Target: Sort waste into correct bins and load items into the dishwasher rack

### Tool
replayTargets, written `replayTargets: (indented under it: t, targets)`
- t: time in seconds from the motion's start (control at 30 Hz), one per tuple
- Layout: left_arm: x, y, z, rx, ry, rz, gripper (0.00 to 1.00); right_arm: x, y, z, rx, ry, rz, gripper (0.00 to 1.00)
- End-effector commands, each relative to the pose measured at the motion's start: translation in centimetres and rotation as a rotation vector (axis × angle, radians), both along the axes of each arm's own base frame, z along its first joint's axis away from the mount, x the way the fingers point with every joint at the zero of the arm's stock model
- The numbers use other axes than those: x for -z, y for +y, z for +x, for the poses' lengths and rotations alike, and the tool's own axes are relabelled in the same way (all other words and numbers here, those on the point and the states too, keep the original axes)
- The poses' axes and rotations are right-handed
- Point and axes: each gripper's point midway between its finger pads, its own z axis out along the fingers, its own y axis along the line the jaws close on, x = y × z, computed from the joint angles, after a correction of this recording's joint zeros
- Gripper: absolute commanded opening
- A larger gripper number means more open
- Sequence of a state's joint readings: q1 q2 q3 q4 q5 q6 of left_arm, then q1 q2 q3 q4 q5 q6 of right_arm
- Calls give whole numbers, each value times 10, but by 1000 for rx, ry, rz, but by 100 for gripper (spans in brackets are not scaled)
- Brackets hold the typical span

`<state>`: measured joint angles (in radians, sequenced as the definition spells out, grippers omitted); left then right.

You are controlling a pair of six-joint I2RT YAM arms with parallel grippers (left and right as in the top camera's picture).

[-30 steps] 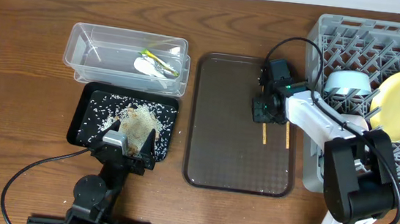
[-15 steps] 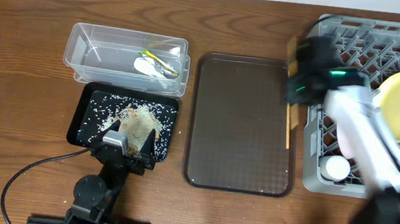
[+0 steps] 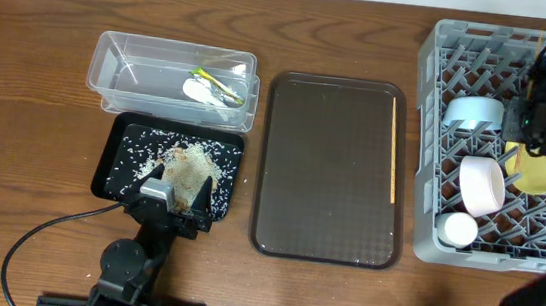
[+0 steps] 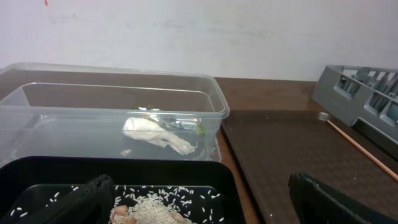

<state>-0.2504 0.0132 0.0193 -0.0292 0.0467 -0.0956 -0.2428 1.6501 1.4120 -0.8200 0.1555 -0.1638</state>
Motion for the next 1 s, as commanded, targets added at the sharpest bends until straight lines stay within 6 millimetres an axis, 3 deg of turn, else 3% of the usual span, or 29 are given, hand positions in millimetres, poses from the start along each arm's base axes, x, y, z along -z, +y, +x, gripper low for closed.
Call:
replayTargets:
  t: [0.0,0.03,0.1,0.17,0.27,0.33,0.47,0.57,0.7,0.87,0.97]
  targets:
    - [16,2,0,-7,45,29,91,16,-15,-4,12,66,-58,1]
    - [16,2,0,-7,45,29,91,19,-15,-3,13,69,-54,6]
    - [16,2,0,-7,45,29,91,22,-10,0,-1,71,-44,39]
    - [16,2,0,-7,45,29,91,18,-4,1,-13,64,-51,50]
    - [16,2,0,-7,45,29,91,5,16,2,-17,22,-18,52]
    - [16,2,0,-7,45,29,91,-6,43,2,-39,-20,59,52]
    - [16,2,0,-7,45,29,91,-24,122,-8,-141,-53,285,48]
    - [16,2,0,-7,45,29,91,-19,170,-21,-200,3,370,44]
    - [16,2,0,-7,45,29,91,12,209,-33,-223,99,334,40]
    - [16,2,0,-7,45,29,91,70,210,-28,-113,160,136,36]
    - [16,2,0,-7,45,29,91,100,212,-21,-111,195,111,35]
